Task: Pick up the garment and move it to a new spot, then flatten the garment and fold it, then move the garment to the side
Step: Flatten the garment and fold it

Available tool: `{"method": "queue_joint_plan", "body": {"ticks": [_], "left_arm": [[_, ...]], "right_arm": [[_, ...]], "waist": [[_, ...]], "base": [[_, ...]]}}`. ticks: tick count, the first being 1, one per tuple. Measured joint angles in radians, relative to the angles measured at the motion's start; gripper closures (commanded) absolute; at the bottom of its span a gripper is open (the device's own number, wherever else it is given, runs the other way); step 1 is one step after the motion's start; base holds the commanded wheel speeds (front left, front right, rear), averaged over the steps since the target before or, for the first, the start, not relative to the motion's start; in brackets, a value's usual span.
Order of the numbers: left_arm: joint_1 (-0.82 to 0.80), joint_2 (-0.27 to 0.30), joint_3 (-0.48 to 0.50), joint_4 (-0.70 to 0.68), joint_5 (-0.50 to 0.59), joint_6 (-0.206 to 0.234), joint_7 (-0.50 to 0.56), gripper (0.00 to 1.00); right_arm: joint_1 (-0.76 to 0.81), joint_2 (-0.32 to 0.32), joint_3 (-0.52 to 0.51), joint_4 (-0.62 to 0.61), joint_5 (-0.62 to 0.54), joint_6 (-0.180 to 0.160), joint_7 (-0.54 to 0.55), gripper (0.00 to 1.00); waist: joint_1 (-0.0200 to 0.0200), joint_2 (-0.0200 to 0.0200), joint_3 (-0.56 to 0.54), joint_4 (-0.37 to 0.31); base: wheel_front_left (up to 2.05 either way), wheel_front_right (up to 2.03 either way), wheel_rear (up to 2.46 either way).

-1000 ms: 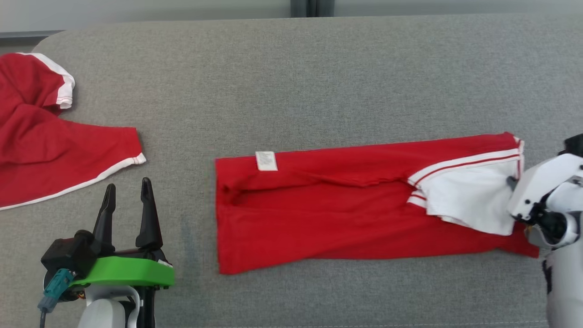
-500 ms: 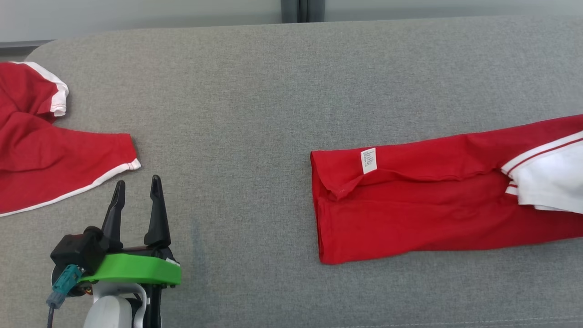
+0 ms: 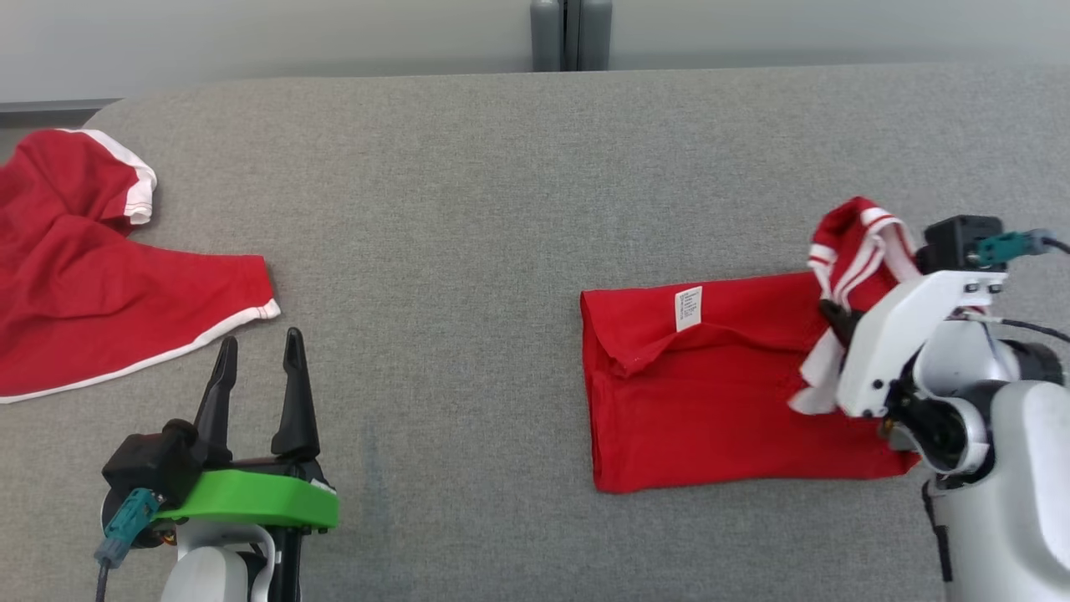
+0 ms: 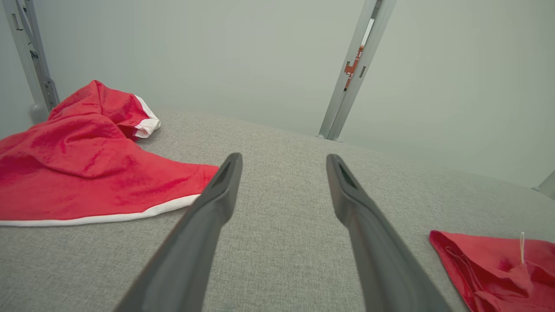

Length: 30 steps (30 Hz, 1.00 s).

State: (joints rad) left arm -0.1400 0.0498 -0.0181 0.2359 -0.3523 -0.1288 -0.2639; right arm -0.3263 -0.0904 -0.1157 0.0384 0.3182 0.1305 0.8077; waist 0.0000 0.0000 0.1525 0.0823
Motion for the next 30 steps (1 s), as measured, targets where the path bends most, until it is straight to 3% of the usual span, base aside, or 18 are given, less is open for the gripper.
{"method": "queue_joint_plan", "body": {"ticks": [9,21,22,23,30], "left_arm": [[-0.003,0.0,-0.022,0.009,-0.014,0.0,0.0,0.0],[-0.005,0.0,-0.041,0.016,-0.025,0.0,0.0,0.0],[-0.004,0.0,-0.041,0.016,-0.026,0.0,0.0,0.0],[-0.004,0.0,-0.041,0.016,-0.026,0.0,0.0,0.0],[-0.001,0.0,-0.033,0.017,-0.025,0.0,0.0,0.0]], "right_arm": [[-0.048,0.036,0.23,0.109,0.037,0.0,-0.023,1.0],[-0.102,0.041,0.397,0.276,0.145,0.0,-0.09,1.0],[-0.106,0.04,0.404,0.288,0.149,0.0,-0.098,0.71],[-0.11,0.039,0.413,0.295,0.159,0.0,-0.106,0.0],[-0.144,0.041,0.43,0.261,0.313,0.0,-0.219,0.0]], "waist": [[0.0,0.0,-0.004,0.03],[0.0,0.0,-0.002,0.087],[0.0,0.0,-0.003,0.089],[-0.0001,0.0,-0.003,0.091],[-0.0001,0.0,-0.012,0.083]], "base": [[0.0,0.0,0.0],[0.0,0.0,0.0],[0.0,0.0,0.0],[0.0,0.0,0.0],[0.0,0.0,0.0]]}}
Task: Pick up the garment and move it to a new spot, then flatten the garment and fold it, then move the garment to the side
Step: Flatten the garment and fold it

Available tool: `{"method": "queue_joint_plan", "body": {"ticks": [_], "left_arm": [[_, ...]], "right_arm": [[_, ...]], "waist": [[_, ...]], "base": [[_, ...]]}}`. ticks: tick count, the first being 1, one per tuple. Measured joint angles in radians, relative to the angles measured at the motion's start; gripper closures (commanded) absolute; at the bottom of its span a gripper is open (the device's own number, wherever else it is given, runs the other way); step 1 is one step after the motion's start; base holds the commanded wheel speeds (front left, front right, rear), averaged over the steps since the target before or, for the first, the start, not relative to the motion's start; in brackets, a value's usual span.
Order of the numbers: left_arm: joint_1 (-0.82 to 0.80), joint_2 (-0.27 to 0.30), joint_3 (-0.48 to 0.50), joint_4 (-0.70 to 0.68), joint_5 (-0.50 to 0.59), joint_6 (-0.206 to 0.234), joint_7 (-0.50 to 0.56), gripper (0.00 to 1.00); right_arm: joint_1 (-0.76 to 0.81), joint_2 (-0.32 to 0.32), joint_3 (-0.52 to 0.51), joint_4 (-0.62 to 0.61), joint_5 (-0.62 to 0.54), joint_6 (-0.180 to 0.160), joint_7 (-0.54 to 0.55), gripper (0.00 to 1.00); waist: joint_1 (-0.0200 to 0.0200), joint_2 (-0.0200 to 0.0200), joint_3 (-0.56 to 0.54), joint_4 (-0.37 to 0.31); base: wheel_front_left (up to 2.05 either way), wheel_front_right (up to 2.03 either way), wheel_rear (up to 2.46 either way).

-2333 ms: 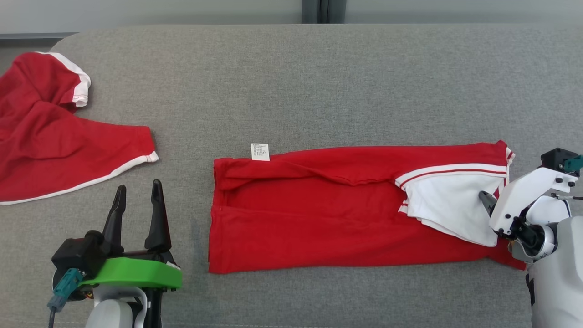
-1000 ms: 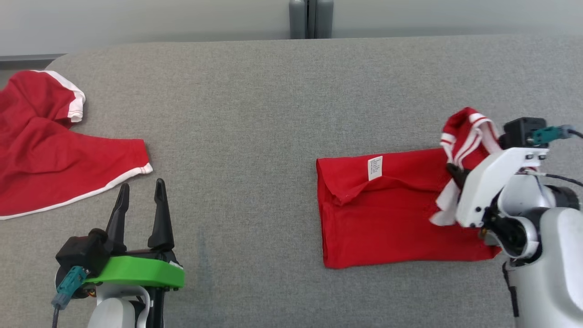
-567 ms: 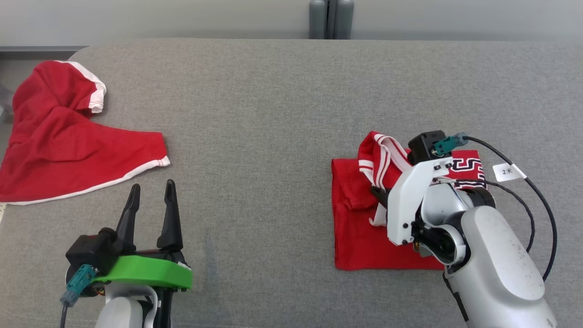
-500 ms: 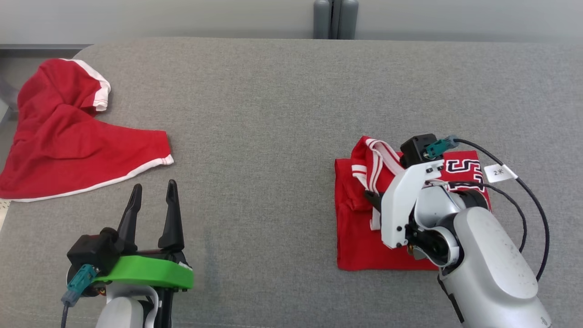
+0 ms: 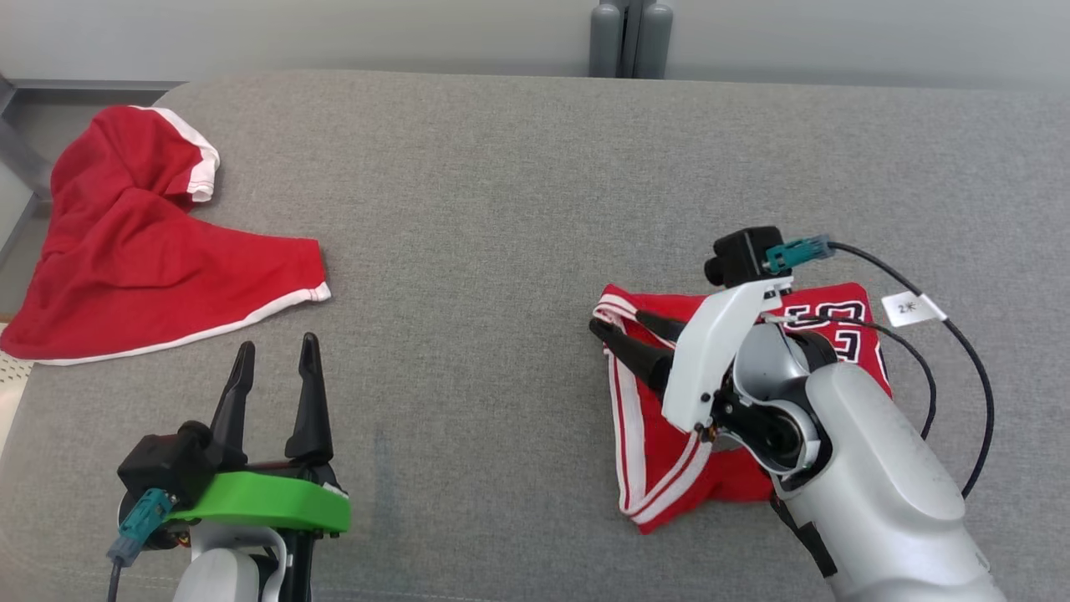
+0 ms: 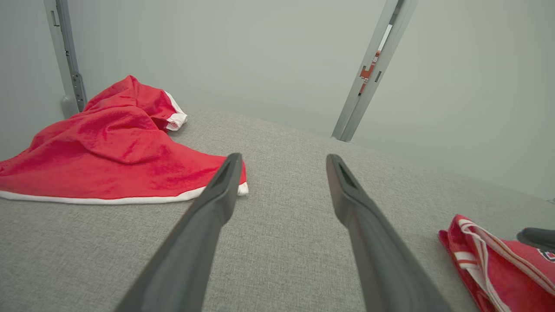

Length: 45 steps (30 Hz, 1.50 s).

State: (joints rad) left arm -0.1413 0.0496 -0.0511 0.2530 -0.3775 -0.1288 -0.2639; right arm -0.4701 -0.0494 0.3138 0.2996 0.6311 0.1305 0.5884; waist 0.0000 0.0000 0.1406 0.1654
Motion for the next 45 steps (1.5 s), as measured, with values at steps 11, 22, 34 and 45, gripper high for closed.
{"method": "queue_joint_plan", "body": {"ticks": [11,22,34,45], "left_arm": [[0.01,0.0,0.002,-0.002,0.007,0.0,0.0,0.0],[0.01,0.0,-0.004,0.006,0.015,0.0,0.0,0.0],[0.044,-0.001,-0.006,-0.027,0.028,0.0,0.0,0.0],[0.096,-0.001,0.008,0.007,0.027,0.0,0.0,0.0]], "right_arm": [[-0.019,-0.018,-0.196,-0.152,-0.108,0.0,-0.288,0.0],[0.207,-0.135,-0.332,-0.169,-0.32,0.0,-0.619,0.0],[0.291,-0.151,-0.228,-0.06,-0.26,0.0,-0.785,0.0],[0.275,-0.149,-0.198,0.021,-0.251,0.0,-0.82,0.0]], "waist": [[0.0,0.0,-0.02,-0.046],[0.0,0.0,-0.049,-0.105],[0.0,0.0,-0.083,-0.169],[0.0,0.0,-0.122,-0.166]], "base": [[0.0,0.0,0.0],[0.0,0.0,0.0],[0.0,0.0,0.0],[0.0,0.0,0.0]]}}
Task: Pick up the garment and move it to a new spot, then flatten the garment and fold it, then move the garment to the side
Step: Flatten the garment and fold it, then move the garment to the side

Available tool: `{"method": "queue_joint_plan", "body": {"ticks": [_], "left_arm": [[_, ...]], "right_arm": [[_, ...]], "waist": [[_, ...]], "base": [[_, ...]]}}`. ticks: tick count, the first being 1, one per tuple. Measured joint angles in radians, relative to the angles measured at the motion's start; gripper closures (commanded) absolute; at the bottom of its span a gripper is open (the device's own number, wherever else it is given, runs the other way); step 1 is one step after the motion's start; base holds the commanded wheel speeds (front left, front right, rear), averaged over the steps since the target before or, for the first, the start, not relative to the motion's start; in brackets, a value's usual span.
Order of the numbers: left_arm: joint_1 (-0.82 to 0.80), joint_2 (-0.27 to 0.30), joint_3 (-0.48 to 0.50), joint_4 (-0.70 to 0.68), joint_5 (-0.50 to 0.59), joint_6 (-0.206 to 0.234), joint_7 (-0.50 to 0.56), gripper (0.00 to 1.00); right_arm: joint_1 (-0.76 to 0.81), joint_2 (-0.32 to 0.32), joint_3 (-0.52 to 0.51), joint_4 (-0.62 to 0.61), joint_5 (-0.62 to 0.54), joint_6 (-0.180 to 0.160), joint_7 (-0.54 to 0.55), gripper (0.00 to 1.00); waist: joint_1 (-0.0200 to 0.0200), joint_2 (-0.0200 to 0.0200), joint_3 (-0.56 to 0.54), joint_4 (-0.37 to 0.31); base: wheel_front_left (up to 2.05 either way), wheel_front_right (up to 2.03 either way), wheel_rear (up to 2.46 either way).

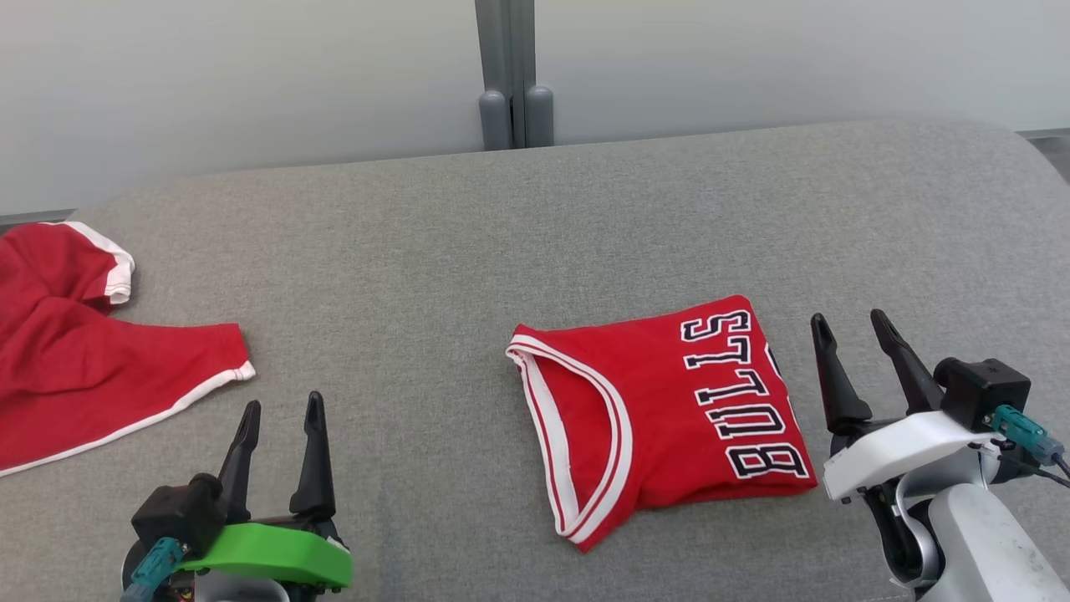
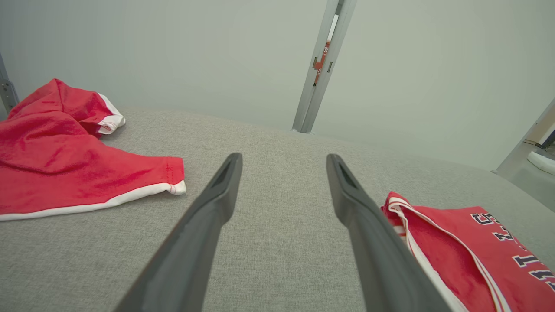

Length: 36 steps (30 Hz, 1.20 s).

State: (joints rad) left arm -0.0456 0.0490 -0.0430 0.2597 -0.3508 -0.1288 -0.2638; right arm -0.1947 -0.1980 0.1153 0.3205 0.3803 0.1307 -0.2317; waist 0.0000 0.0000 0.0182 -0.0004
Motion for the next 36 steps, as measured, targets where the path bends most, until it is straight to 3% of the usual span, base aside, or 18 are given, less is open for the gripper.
{"method": "queue_joint_plan", "body": {"ticks": [22,31,36], "left_arm": [[0.001,0.0,0.017,-0.013,0.002,0.0,0.0,0.0],[-0.008,0.0,0.005,-0.028,0.0,0.0,0.0,0.0],[-0.028,0.0,-0.019,-0.04,-0.009,0.0,0.0,0.0]], "right_arm": [[-0.018,0.001,0.018,0.042,0.007,0.0,0.012,0.0],[-0.093,-0.058,0.062,0.109,0.036,0.0,0.363,0.0],[-0.12,-0.065,0.021,0.191,0.045,0.0,0.541,0.0]], "waist": [[0.0,0.0,0.007,0.012],[0.0,0.0,0.023,0.039],[0.0,0.0,0.05,0.072]], "base": [[0.0,0.0,0.0],[0.0,0.0,0.0],[0.0,0.0,0.0]]}}
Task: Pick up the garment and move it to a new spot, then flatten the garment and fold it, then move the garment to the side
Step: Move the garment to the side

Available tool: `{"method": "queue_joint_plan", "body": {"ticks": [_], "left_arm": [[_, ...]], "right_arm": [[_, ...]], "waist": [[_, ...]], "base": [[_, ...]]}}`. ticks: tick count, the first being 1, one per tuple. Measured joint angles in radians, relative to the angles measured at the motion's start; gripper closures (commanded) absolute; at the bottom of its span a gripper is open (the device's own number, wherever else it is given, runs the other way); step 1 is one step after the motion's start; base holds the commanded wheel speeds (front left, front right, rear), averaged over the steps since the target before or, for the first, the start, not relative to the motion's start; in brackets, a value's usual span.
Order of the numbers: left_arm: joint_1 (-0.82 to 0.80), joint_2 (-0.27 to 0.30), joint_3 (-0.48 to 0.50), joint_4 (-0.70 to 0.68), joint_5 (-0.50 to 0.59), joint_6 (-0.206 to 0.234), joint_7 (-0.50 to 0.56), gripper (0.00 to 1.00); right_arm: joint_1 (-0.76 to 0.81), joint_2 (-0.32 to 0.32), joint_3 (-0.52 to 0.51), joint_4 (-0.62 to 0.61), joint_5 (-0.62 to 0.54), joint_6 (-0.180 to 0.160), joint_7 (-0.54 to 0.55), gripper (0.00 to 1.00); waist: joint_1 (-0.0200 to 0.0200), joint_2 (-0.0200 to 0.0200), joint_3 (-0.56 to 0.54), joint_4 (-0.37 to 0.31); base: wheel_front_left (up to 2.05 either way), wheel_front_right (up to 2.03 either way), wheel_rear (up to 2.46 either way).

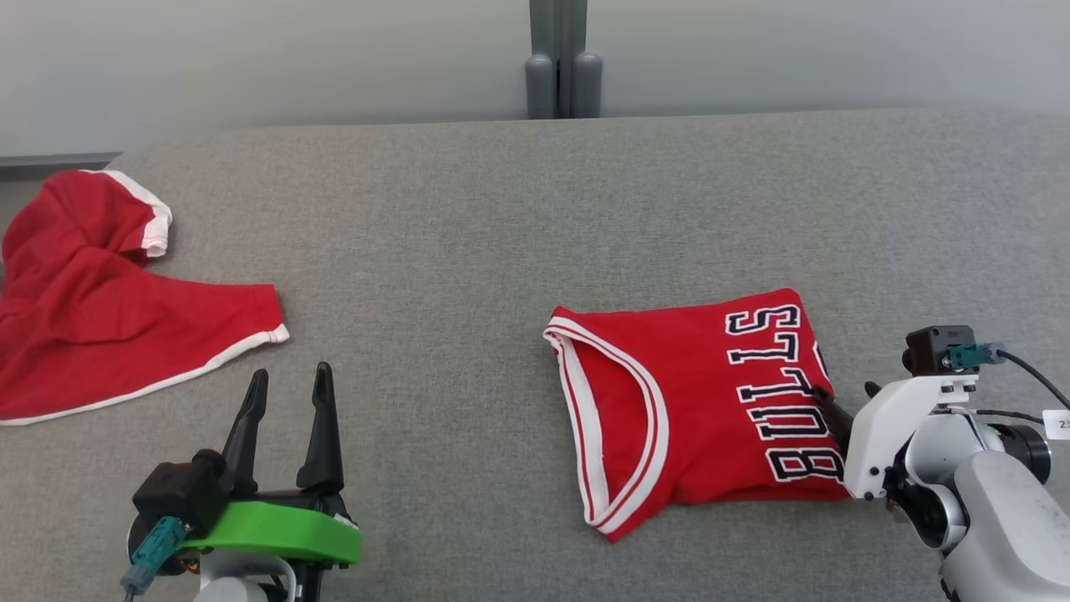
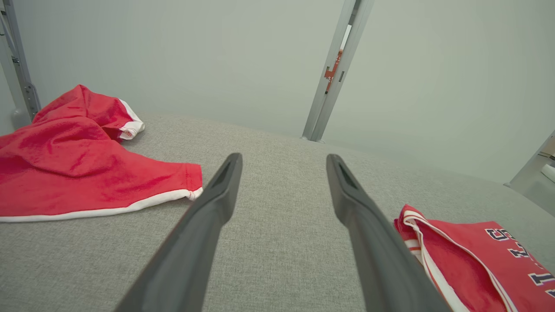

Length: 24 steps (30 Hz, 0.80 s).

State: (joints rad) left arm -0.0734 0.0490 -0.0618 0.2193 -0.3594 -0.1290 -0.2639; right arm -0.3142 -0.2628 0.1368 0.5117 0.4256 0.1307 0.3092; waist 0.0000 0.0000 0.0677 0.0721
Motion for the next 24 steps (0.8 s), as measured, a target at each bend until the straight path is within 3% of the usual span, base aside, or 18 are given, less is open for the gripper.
{"method": "queue_joint_plan", "body": {"ticks": [12,13,14,15,24], "left_arm": [[-0.02,0.0,-0.008,-0.009,0.002,0.0,0.0,0.0],[-0.02,0.0,-0.009,-0.009,0.002,0.0,0.0,0.0],[-0.021,0.0,-0.009,-0.009,0.002,0.0,0.0,0.0],[-0.021,0.0,-0.009,-0.011,0.002,0.0,0.0,0.0],[-0.047,0.0,-0.016,-0.035,-0.002,0.0,0.0,0.0]], "right_arm": [[-0.026,0.03,-0.092,0.087,-0.019,0.0,0.175,0.0],[-0.033,0.026,-0.086,0.087,-0.027,0.0,0.195,0.5],[-0.036,0.02,-0.076,0.083,-0.04,0.0,0.204,0.88],[-0.037,0.009,-0.057,0.075,-0.063,0.0,0.209,1.0],[-0.086,-0.07,0.075,-0.004,-0.127,0.006,0.254,1.0]], "waist": [[-0.0001,0.0,0.074,0.086],[0.0,0.0,0.079,0.091],[0.0,-0.0001,0.083,0.094],[-0.0001,0.0,0.088,0.097],[0.0,0.0,0.131,0.084]], "base": [[0.0,0.0,0.0],[0.0,0.0,0.0],[0.0,0.0,0.0],[0.0,0.0,0.0],[0.0,0.0,0.0]]}}
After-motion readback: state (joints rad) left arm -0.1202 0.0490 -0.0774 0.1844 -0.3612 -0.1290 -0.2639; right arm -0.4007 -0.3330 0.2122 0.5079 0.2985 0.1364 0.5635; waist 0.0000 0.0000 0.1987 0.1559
